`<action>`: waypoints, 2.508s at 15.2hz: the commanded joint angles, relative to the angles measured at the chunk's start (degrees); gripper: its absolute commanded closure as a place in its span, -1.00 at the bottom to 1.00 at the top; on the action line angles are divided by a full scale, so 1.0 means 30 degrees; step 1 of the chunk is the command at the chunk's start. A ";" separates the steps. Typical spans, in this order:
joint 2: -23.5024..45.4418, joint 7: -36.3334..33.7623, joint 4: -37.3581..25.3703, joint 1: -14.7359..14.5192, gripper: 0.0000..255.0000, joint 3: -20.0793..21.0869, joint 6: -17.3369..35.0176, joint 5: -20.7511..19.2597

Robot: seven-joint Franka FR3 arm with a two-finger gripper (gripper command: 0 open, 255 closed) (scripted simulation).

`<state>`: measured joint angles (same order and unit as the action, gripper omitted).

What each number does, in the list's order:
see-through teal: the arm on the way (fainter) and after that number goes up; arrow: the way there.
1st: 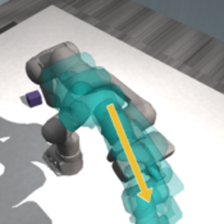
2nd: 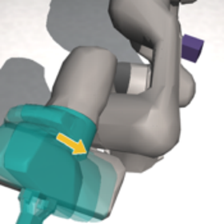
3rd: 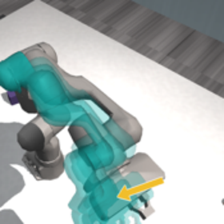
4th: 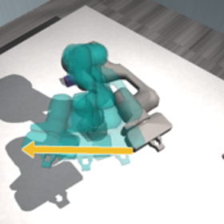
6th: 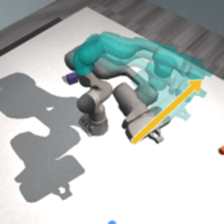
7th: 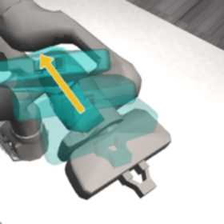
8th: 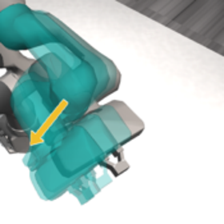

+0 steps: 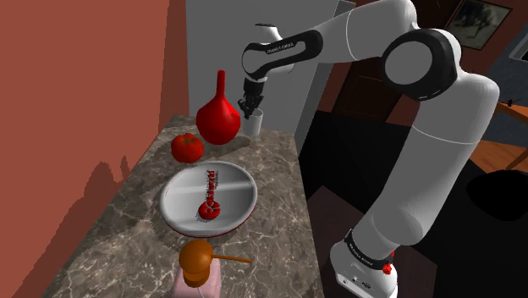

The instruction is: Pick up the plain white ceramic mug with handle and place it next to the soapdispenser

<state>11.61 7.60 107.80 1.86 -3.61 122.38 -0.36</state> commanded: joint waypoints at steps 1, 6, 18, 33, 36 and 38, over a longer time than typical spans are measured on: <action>-0.0213 -0.0031 -0.0238 -0.0021 1.00 0.0007 -0.0460 -0.0017; -0.0597 -0.0030 -0.1039 -0.0027 1.00 0.0003 -0.1645 -0.0039; -0.1131 -0.0009 -0.3441 -0.0034 1.00 -0.0002 -0.4580 -0.0062; -0.0921 0.0054 -0.7580 -0.0016 1.00 -0.0012 -0.8509 -0.0038; -0.0738 0.0073 -0.8606 -0.0007 1.00 -0.0016 -0.9352 -0.0025; -0.0584 0.0087 -0.9338 0.0001 1.00 -0.0019 -0.9930 -0.0014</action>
<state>9.33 7.68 81.41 1.75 -3.60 93.70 -0.45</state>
